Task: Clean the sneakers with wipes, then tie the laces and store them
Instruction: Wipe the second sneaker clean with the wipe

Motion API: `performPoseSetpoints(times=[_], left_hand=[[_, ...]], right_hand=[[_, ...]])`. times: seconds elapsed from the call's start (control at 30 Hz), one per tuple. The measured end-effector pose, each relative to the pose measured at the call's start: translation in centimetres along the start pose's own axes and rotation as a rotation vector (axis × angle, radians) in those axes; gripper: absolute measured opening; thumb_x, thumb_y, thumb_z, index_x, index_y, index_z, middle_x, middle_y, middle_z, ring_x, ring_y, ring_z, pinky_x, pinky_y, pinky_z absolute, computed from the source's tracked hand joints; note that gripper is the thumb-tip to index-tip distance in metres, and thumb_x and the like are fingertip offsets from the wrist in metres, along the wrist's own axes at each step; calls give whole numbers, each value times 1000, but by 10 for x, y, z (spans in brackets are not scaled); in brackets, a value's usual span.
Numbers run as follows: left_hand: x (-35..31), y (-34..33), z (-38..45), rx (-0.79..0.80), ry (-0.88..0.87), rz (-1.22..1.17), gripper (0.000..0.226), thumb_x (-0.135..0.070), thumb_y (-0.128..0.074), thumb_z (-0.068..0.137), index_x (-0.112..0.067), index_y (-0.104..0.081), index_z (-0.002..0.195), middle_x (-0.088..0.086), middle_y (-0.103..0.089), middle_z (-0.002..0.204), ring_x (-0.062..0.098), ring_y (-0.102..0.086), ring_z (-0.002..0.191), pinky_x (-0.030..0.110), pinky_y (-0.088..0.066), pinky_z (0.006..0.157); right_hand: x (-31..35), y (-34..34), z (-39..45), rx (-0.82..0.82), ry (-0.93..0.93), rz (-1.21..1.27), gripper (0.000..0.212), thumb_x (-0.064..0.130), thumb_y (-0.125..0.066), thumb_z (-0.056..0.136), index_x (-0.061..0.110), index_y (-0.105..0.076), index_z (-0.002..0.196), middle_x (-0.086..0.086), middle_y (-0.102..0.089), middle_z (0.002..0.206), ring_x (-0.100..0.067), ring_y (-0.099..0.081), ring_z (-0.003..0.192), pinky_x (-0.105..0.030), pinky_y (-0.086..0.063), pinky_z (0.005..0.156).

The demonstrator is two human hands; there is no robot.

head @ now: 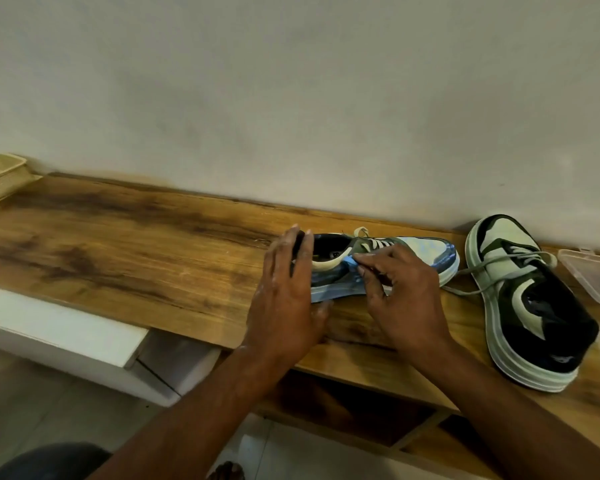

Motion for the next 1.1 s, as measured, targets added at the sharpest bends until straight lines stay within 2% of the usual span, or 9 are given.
performPoseSetpoints(times=[0.07, 0.13, 0.2, 0.33, 0.47, 0.63, 0.83, 0.93, 1.1], left_hand=[[2, 2, 2, -27, 60, -74, 111, -39, -85, 80, -15, -17, 164, 5, -17, 169, 24, -19, 154, 34, -39, 112], [-2, 4, 3, -39, 40, -38, 111, -42, -85, 80, -15, -18, 164, 7, -18, 168, 26, -19, 155, 39, -40, 115], [-16, 2, 3, -27, -76, 78, 110, -42, -84, 79, -12, -20, 163, 11, -20, 168, 29, -18, 156, 48, -39, 119], [-50, -21, -6, 101, -369, 213, 101, -41, -78, 82, -8, -26, 162, 12, -27, 168, 28, -18, 158, 49, -23, 127], [-69, -40, -7, 166, -514, 277, 95, -38, -67, 88, -5, -20, 163, 14, -20, 171, 28, -9, 160, 48, -12, 130], [-80, -60, 11, 230, -464, 390, 106, -51, -64, 90, -2, -6, 164, 19, -4, 172, 32, 2, 160, 52, -5, 129], [-80, -65, 17, 244, -400, 422, 94, -60, -51, 96, -4, -16, 163, 18, -25, 168, 33, -19, 157, 54, -7, 129], [-70, -53, 16, 229, -344, 403, 88, -65, -45, 97, -7, -29, 161, 14, -38, 161, 31, -31, 151, 53, -13, 128], [-51, -25, 15, 145, -289, 328, 77, -72, -46, 93, -11, -58, 139, 6, -59, 132, 27, -50, 128, 48, -32, 121]], right_hand=[[-2, 9, 1, -26, -20, -9, 24, 4, -75, 89, 14, -79, 111, 2, -72, 101, -7, -67, 90, -28, -60, 79], [-6, 23, 4, -76, -54, -14, 22, 4, -75, 88, 15, -80, 107, 2, -73, 97, -6, -67, 85, -28, -60, 76], [-12, 37, 8, -131, -96, -40, 21, 3, -75, 88, 15, -81, 105, 2, -74, 95, -8, -67, 83, -30, -59, 76], [-37, 56, 16, -154, -188, -160, 21, 6, -72, 86, 15, -81, 103, -2, -76, 96, -18, -70, 85, -40, -59, 84], [-55, 66, 18, -134, -256, -310, 21, 4, -69, 86, 11, -80, 103, -9, -77, 99, -27, -71, 91, -28, -48, 87], [-65, 76, 19, -138, -304, -324, 24, 2, -68, 86, 8, -80, 105, -12, -77, 101, -29, -70, 95, -24, -42, 85], [-70, 85, 15, -111, -302, -342, 27, 3, -68, 86, 10, -80, 109, -10, -76, 104, -25, -69, 96, -20, -37, 85], [-71, 89, 12, -101, -298, -314, 27, 3, -68, 86, 11, -80, 110, -8, -76, 105, -23, -69, 97, -23, -42, 88], [-59, 78, 6, -5, -204, -286, 26, 4, -71, 83, 13, -80, 105, -6, -76, 96, -20, -69, 84, -31, -54, 80]])
Point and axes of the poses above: each hand's wrist, its own z-axis towards the middle knuckle, its own y-axis out of the back of the hand, x = y × z, the point moved 6 cm from there along z, towards the middle knuckle
